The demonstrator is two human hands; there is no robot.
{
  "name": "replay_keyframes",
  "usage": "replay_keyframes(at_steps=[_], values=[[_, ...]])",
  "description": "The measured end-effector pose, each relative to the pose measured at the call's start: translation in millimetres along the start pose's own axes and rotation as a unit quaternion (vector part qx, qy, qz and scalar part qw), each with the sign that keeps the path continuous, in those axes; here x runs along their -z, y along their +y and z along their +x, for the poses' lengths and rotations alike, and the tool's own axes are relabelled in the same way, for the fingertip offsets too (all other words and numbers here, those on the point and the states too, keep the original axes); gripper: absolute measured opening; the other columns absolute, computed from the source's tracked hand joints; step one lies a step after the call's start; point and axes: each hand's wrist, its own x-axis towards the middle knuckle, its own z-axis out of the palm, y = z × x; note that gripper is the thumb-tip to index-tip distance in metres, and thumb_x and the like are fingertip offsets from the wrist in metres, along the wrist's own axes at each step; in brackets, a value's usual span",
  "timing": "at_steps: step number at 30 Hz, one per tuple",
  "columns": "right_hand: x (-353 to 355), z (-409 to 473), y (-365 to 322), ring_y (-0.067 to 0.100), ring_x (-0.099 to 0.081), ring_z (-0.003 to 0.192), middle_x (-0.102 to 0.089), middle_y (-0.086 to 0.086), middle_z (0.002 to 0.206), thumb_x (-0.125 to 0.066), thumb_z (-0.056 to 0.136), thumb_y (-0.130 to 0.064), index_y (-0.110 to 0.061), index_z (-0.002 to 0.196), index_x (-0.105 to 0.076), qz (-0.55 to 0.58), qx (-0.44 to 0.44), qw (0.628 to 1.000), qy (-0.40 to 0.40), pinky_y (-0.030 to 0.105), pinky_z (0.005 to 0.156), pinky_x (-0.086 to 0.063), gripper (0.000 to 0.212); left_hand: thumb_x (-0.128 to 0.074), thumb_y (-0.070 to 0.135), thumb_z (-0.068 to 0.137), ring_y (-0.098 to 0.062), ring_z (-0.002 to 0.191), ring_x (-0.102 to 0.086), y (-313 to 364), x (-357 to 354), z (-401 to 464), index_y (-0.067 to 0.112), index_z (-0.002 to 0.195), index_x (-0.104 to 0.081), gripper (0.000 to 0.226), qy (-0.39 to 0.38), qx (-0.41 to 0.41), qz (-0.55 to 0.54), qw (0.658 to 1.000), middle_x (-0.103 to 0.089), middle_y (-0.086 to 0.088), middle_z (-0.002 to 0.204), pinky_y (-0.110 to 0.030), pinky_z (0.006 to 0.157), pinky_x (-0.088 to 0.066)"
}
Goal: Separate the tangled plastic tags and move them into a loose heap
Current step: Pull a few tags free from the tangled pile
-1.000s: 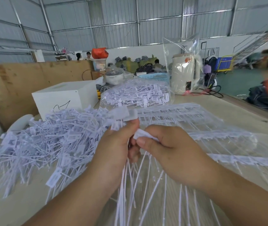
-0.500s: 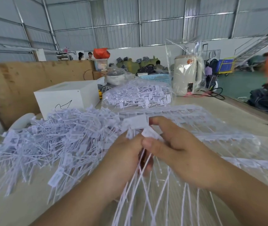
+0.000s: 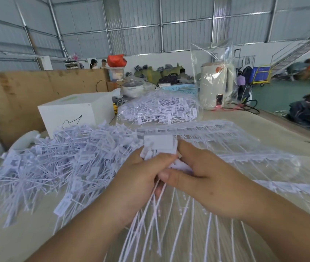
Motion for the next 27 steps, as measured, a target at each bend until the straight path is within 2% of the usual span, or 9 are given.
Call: replay_keyframes(at_steps=[2, 5, 8, 13, 16, 19, 21, 24, 27], values=[[4, 0, 1, 0.025, -0.062, 0.064, -0.068, 0.000, 0.077, -0.055, 0.091, -0.055, -0.028, 0.098, -0.060, -0.019, -0.022, 1.000, 0.008, 0.047, 0.064, -0.053, 0.029, -0.071, 0.029, 0.067, -0.008, 0.033, -0.045, -3, 9, 5, 0.021, 0.055, -0.069, 0.014, 0.041, -0.001, -0.011, 0.999, -0.052, 0.003, 0.044, -0.015, 0.036, -0.034], [6, 0, 6, 0.015, -0.036, 0.047, -0.041, -0.008, 0.052, -0.058, 0.095, -0.040, -0.011, 0.079, -0.056, -0.022, -0.035, 0.999, 0.017, 0.034, 0.050, -0.031, 0.033, -0.072, 0.037, 0.067, -0.011, 0.035, -0.044, -3, 20, 10, 0.022, 0.061, -0.067, 0.017, 0.071, 0.010, 0.053, 0.996, -0.054, -0.002, 0.050, -0.018, 0.041, -0.032], [5, 0, 6, 0.012, -0.031, 0.048, -0.035, -0.010, 0.052, -0.057, 0.097, -0.033, -0.010, 0.083, -0.061, -0.005, -0.032, 0.999, 0.002, 0.033, 0.050, -0.027, 0.027, -0.074, 0.036, 0.067, -0.007, 0.040, -0.047, 0, 20, 7, 0.028, 0.064, -0.067, 0.011, 0.047, 0.009, 0.096, 0.994, -0.053, 0.003, 0.050, -0.018, 0.040, -0.034], [1, 2, 1, 0.028, -0.038, 0.053, -0.046, 0.010, 0.058, -0.057, 0.098, -0.030, -0.019, 0.080, -0.066, 0.024, -0.006, 0.999, 0.043, 0.042, 0.053, -0.034, 0.023, -0.083, 0.026, 0.064, -0.012, 0.034, -0.036, 1, 15, 8, 0.017, 0.053, -0.061, 0.026, 0.064, 0.041, 0.007, 0.997, -0.045, -0.004, 0.048, -0.018, 0.037, -0.029], [-9, 3, 1, 0.008, -0.039, 0.046, -0.046, -0.004, 0.053, -0.055, 0.095, -0.037, -0.017, 0.075, -0.060, -0.006, 0.035, 0.990, 0.136, 0.027, 0.048, -0.032, 0.029, -0.072, 0.037, 0.058, -0.012, 0.031, -0.030, 5, 6, 8, 0.011, 0.045, -0.052, 0.035, 0.062, 0.038, -0.065, 0.995, -0.038, -0.003, 0.041, -0.018, 0.038, -0.026], [-19, 5, -3, 0.001, -0.063, 0.057, -0.067, -0.012, 0.064, -0.052, 0.098, -0.029, -0.012, 0.085, -0.065, 0.034, 0.071, 0.983, 0.163, 0.027, 0.059, -0.050, 0.025, -0.066, 0.041, 0.066, -0.013, 0.032, -0.030, 7, 1, 5, 0.010, 0.049, -0.047, 0.040, 0.070, 0.034, -0.097, 0.992, -0.032, -0.004, 0.038, -0.019, 0.036, -0.027], [-26, 5, -5, 0.005, -0.071, 0.066, -0.072, -0.010, 0.070, -0.050, 0.100, -0.019, -0.004, 0.086, -0.065, 0.063, 0.094, 0.978, 0.176, 0.020, 0.066, -0.053, 0.025, -0.064, 0.043, 0.068, -0.014, 0.033, -0.031, 6, 0, 3, 0.011, 0.050, -0.046, 0.041, 0.074, 0.028, -0.099, 0.992, -0.032, -0.004, 0.039, -0.019, 0.036, -0.028], [-32, 6, -12, -0.002, -0.061, 0.053, -0.063, -0.017, 0.059, -0.050, 0.099, -0.027, -0.017, 0.078, -0.062, 0.071, 0.095, 0.969, 0.217, 0.011, 0.054, -0.044, 0.026, -0.065, 0.042, 0.067, -0.014, 0.035, -0.032, 6, -1, 1, 0.014, 0.051, -0.047, 0.036, 0.081, 0.011, -0.116, 0.990, -0.036, -0.002, 0.041, -0.019, 0.036, -0.028], [-17, 4, -10, 0.003, -0.033, 0.045, -0.038, -0.013, 0.050, -0.050, 0.095, -0.045, -0.024, 0.063, -0.044, 0.111, 0.061, 0.941, 0.313, 0.017, 0.042, -0.029, 0.038, -0.064, 0.029, 0.072, -0.007, 0.035, -0.032, 11, 10, 9, 0.017, 0.066, -0.050, 0.019, 0.107, 0.025, -0.236, 0.965, -0.041, 0.002, 0.050, -0.016, 0.034, -0.027]])
